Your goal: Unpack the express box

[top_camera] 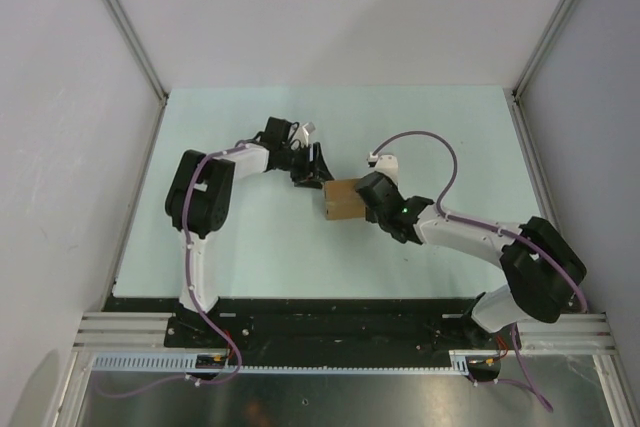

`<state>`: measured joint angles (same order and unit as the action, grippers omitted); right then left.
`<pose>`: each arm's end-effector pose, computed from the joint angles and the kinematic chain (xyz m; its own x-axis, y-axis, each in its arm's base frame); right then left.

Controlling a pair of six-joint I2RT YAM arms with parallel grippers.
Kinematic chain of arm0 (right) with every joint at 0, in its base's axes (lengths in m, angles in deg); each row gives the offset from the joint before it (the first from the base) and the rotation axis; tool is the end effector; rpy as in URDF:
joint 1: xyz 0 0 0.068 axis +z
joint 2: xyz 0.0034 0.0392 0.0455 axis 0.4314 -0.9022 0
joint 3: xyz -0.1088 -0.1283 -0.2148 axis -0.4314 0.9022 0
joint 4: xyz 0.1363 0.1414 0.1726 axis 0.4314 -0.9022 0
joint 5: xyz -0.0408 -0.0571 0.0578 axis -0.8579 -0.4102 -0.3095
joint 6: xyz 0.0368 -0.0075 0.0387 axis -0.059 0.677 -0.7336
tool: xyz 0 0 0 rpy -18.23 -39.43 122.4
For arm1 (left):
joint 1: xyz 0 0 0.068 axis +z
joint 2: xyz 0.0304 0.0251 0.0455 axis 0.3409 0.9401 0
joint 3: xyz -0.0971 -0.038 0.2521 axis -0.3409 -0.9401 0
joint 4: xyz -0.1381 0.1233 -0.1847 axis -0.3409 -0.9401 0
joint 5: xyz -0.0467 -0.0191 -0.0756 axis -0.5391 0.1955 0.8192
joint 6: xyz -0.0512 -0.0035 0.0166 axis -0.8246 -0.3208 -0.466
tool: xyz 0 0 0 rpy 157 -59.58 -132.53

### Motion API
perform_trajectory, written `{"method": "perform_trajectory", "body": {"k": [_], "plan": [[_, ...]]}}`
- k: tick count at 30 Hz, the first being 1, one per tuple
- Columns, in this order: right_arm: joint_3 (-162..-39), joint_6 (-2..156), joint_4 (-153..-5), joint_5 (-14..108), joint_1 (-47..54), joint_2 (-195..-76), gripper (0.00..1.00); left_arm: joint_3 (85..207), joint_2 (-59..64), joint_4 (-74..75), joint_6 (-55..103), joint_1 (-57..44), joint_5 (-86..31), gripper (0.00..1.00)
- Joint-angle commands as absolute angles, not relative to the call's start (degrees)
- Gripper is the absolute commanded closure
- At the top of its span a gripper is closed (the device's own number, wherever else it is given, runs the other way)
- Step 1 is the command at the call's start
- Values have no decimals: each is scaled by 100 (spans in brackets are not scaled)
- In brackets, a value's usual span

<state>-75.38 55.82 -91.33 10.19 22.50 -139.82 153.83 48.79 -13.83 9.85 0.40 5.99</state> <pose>0.2165 0.2148 0.2074 -0.6377 -0.0988 -0.7639 -0.1468 0.9891 -0.0054 0.4072 -0.1695 0.1393 -0.9522 -0.0007 -0.3054 0.2359 0.6335 -0.7369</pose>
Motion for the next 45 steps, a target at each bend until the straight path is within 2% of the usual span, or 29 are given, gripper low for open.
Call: {"method": "perform_trajectory", "body": {"k": [1,9,12,13,19,24,33,36,45], "plan": [[-7541,5333,-8837,1244,2094,-13699,100,14999,4380,-1365,1278,121,638,38],[-7418,5210,-9399,1086,1840,-12988,100,14813,3546,-1364,1191,235,-741,37],[-7427,5201,-9391,1156,1664,-12601,100,14866,3150,-1364,1226,218,-1023,32],[-7427,5201,-9374,1182,1611,-12426,100,14892,3088,-1365,1165,218,-928,27],[-7444,5201,-9005,1455,1400,-12012,100,14832,2640,-1373,639,7,-698,15],[-7497,5228,-8662,1499,1391,-12003,100,14471,2298,-1461,-215,-431,-1295,15],[-7655,5465,-8143,1604,1356,-12371,100,14892,1962,-2366,328,-1486,-3454,13],[-7655,5465,-8064,1657,1338,-12468,100,15155,2103,-2831,382,-1785,-4282,8],[-7655,5474,-7985,1877,1233,-12644,100,15306,2402,-3131,110,-2032,-4180,5]]}}
